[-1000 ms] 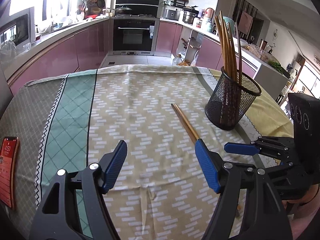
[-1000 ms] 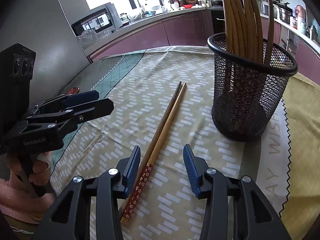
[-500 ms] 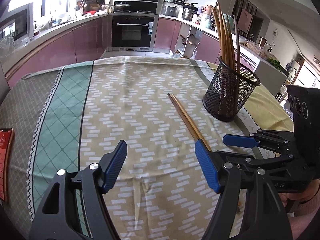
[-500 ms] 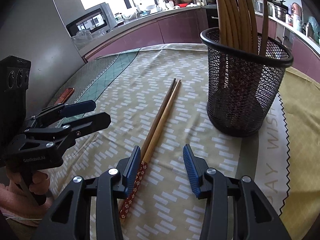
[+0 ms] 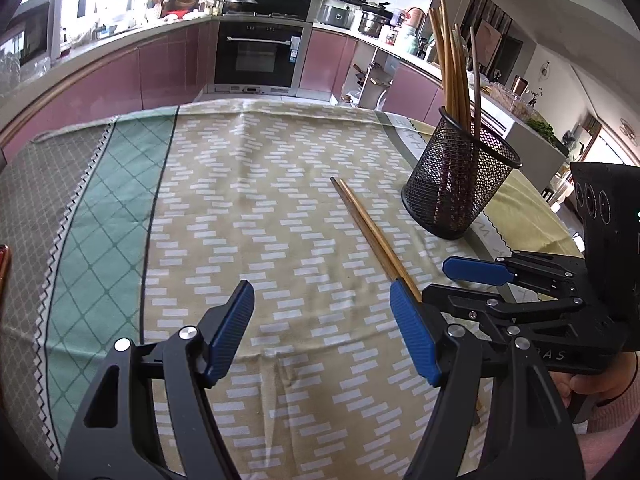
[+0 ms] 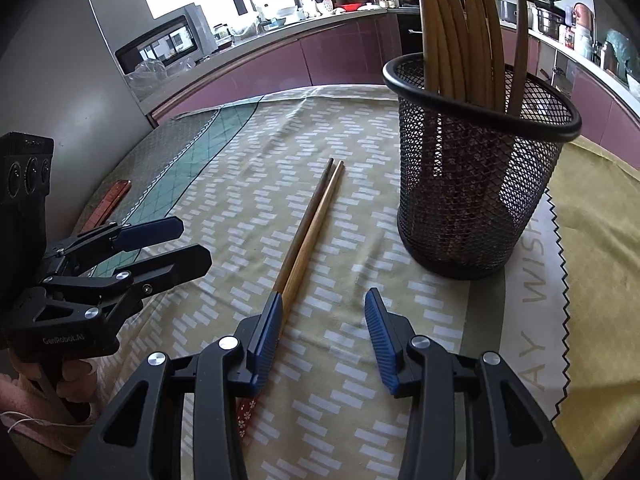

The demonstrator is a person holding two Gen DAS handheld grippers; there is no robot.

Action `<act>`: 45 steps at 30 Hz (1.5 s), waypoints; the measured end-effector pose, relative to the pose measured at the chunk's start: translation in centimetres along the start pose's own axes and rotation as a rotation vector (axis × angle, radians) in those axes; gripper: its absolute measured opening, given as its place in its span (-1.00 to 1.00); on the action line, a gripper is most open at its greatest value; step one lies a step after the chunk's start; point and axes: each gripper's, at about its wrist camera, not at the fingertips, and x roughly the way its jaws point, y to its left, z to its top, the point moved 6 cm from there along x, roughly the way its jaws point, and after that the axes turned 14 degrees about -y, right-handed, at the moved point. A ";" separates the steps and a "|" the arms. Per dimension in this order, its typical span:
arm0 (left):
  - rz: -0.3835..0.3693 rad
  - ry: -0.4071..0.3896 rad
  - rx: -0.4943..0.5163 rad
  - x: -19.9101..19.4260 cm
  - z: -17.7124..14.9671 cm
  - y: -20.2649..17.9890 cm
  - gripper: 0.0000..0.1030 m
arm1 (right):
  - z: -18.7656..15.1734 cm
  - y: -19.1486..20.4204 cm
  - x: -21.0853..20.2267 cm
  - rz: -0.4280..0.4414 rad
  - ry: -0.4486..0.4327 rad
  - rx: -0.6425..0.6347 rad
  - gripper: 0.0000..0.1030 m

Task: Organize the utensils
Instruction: 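Lower both open tools toward the last two chopsticks on the table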

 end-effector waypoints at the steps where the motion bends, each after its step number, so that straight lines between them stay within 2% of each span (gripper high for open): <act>1: -0.003 0.003 -0.002 0.1 -0.1 0.0 0.35 | 0.0 0.0 0.0 -0.004 0.002 0.000 -0.20; 7: -0.020 0.017 -0.014 0.6 -0.3 0.4 0.35 | 0.1 0.2 0.2 -0.031 0.002 -0.013 -0.20; 19: -0.008 0.032 -0.005 1.0 -0.1 0.8 0.35 | -0.1 0.4 0.4 -0.096 0.004 -0.071 -0.25; 31: 0.013 0.039 0.008 1.3 0.0 0.5 0.35 | 0.6 1.8 0.3 0.008 -0.007 -0.050 -0.27; 34: 0.017 0.040 0.010 1.3 0.0 0.6 0.35 | 0.7 2.0 0.7 -0.024 -0.001 -0.081 -0.29; 45: 0.007 0.050 0.051 2.0 0.0 -0.3 0.35 | 0.8 0.2 1.2 -0.073 0.032 -0.063 -0.40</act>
